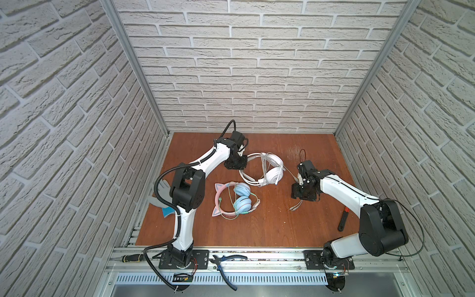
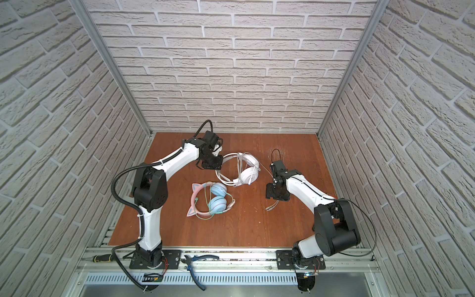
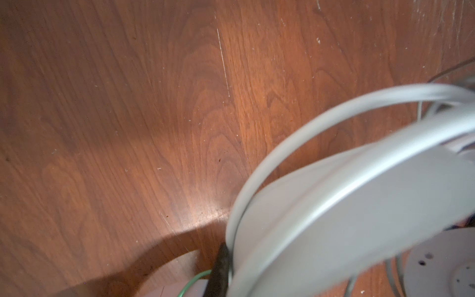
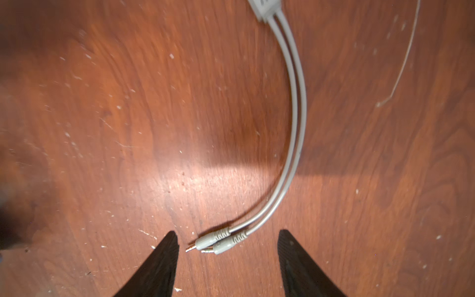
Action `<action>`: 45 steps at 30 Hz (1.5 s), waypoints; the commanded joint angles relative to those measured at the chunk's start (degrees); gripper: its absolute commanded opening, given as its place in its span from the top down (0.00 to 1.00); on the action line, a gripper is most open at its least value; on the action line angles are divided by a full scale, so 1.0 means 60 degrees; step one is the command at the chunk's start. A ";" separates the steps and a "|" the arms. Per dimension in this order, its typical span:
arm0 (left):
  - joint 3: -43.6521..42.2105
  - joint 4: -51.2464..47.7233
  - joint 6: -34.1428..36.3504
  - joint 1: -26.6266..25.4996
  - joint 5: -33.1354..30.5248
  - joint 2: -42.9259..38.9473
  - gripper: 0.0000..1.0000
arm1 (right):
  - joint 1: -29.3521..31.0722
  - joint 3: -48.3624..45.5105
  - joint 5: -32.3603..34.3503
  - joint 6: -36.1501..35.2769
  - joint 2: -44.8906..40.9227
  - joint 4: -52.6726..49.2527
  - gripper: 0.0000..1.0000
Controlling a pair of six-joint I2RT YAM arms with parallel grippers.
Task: Wrap the headphones
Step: 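Grasp the grey cable at its two plugs with the right gripper, then carry the plug end toward the white headphone with the right gripper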
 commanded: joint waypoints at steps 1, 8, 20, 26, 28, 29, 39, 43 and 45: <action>0.0085 0.0593 -0.0110 0.0043 0.0411 -0.0554 1.00 | 0.0201 -0.0499 0.0563 0.1186 -0.0240 0.0264 0.36; 0.0063 0.0603 -0.0018 0.0052 0.0441 -0.0552 1.00 | 0.0344 -0.1115 0.0511 0.2209 -0.0358 0.1010 0.47; -0.0130 0.0752 -0.0097 0.0053 0.0412 -0.0624 1.00 | 0.0902 -0.1919 0.0467 0.3149 -0.0363 0.1255 0.52; -0.0131 0.0788 -0.0148 0.0041 0.0412 -0.0607 1.00 | 0.1063 -0.2073 0.0395 0.3023 0.0059 0.1435 0.65; -0.0132 0.0784 -0.0179 0.0051 0.0412 -0.0622 1.00 | 0.1180 -0.2141 0.0433 0.2989 0.0130 0.1444 0.68; -0.0133 0.0769 -0.0194 0.0051 0.0385 -0.0624 1.00 | 0.1225 -0.2190 0.0451 0.2964 0.0145 0.1443 0.71; -0.0075 0.0773 -0.0456 0.0049 0.0288 -0.0581 1.00 | 0.1522 -0.2029 0.0687 0.2118 -0.0026 0.0795 0.95; -0.0028 0.0750 -0.0567 0.0037 0.0215 -0.0544 1.00 | 0.1660 -0.1709 0.0906 0.1733 -0.0373 0.0201 0.95; -0.0013 0.0753 -0.0631 0.0039 0.0179 -0.0527 1.00 | 0.1752 -0.1523 0.0993 0.1533 -0.0664 -0.0094 0.95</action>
